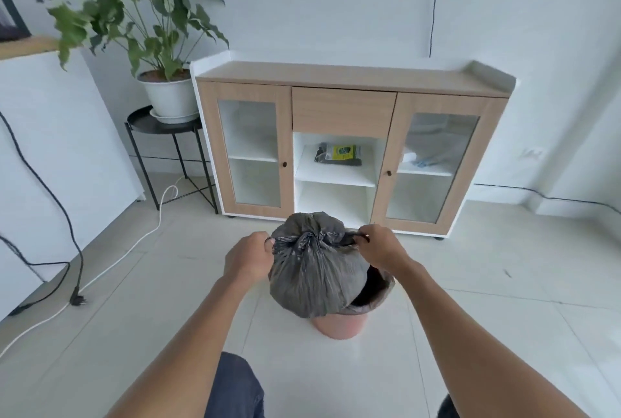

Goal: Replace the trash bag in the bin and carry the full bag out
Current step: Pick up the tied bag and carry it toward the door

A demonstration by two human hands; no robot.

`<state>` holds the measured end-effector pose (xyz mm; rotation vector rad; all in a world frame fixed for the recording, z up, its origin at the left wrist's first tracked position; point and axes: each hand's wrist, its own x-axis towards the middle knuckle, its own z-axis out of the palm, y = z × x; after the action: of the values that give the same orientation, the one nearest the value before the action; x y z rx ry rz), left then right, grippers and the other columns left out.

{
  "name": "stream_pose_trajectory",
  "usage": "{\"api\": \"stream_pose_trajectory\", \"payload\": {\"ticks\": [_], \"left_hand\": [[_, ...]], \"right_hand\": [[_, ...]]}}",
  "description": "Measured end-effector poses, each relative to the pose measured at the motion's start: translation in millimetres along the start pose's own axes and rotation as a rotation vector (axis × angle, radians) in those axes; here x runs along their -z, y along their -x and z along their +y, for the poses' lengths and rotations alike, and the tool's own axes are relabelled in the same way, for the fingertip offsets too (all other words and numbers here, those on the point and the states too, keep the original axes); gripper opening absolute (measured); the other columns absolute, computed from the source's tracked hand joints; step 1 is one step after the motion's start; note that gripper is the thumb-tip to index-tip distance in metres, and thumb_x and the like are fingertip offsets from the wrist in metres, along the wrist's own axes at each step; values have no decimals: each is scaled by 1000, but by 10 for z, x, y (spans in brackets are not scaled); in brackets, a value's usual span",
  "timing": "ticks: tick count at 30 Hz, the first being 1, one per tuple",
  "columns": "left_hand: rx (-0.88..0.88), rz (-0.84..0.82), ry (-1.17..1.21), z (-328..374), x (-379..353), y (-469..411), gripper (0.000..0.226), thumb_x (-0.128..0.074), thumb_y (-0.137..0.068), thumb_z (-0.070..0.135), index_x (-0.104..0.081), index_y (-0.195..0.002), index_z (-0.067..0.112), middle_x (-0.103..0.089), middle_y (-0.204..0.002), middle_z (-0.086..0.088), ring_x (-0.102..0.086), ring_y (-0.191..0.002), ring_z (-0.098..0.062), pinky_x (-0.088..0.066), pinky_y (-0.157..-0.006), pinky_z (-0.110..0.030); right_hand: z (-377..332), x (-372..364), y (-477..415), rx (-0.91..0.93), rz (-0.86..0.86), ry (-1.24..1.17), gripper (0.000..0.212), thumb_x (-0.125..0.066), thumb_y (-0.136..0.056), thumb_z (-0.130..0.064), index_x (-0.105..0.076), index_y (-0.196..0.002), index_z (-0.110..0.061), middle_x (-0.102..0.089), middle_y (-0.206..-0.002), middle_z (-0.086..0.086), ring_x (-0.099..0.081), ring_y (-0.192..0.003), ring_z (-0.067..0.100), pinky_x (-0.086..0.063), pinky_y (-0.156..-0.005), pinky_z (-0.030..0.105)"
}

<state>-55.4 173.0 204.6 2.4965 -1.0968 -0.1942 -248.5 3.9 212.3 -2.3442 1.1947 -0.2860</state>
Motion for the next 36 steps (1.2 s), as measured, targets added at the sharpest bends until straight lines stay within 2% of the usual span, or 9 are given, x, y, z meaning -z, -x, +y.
{"api": "stream_pose_trajectory", "payload": {"ticks": [4,6,9,17,21,24,27,31,36], "left_hand": [[-52,-14,-1,358,-50,-40,33,-36,-103,27,-47,-76,12,-58,-74,-5,-55,-74,-31,-36,-59,-32],[-64,-54,-8,519,-114,-50,34,-37,-103,26,-43,-73,12,-55,-70,-3,-52,-70,-28,-34,-57,-32],[-95,-151,-26,742,-200,-150,37,-36,-103,26,-38,-67,17,-53,-68,-1,-52,-67,-25,-32,-55,-31],[-232,-325,4,1346,-465,-915,37,-38,-103,26,-40,-68,18,-47,-62,3,-43,-57,-16,-28,-52,-28],[-239,-374,-94,1425,-579,-1281,34,-39,-103,27,-44,-71,17,-47,-61,5,-43,-56,-16,-28,-50,-28],[-216,-409,-147,1487,-511,-1458,37,-39,-102,27,-41,-67,17,-46,-59,4,-42,-55,-17,-29,-51,-30],[-172,-436,-162,1653,-198,-1594,41,-38,-103,29,-35,-63,17,-44,-58,3,-40,-53,-17,-28,-51,-31],[-146,-446,-139,2033,567,-1732,43,-35,-104,32,-34,-63,19,-47,-60,2,-44,-55,-19,-33,-55,-32],[-154,-484,-55,2573,1816,-1730,45,-35,-104,32,-36,-62,17,-42,-58,3,-39,-51,-15,-31,-53,-31]], "right_hand": [[316,183,157,-47,24,-26,21,-48,-94,-15,-61,-78,-10,-60,-75,9,-53,-74,31,-40,-61,33],[480,250,238,-79,18,-26,21,-47,-93,-16,-59,-76,-16,-65,-79,12,-55,-75,32,-42,-61,34],[737,402,309,-128,-34,-12,21,-47,-93,-17,-65,-83,-11,-70,-86,12,-54,-75,29,-41,-61,34],[1330,764,-323,-215,-87,8,21,-47,-94,-17,-60,-78,-16,-64,-80,3,-58,-77,26,-45,-66,35],[1512,737,-734,-234,-127,4,23,-48,-95,-17,-59,-76,-9,-60,-71,2,-54,-71,25,-36,-54,25],[1443,836,-928,-247,-134,-17,24,-48,-95,-17,-59,-75,-8,-58,-66,-1,-53,-67,23,-35,-51,24],[1223,1130,-1012,-276,-94,-28,23,-46,-95,-17,-65,-85,-9,-65,-76,5,-57,-64,26,-42,-52,33],[755,1839,-957,-335,-12,-11,23,-42,-96,-19,-62,-87,-14,-61,-70,4,-55,-50,26,-42,-46,29],[20,2786,-714,-394,-2,-47,23,-42,-95,-18,-62,-87,-11,-64,-75,5,-58,-60,29,-43,-50,33]]}}
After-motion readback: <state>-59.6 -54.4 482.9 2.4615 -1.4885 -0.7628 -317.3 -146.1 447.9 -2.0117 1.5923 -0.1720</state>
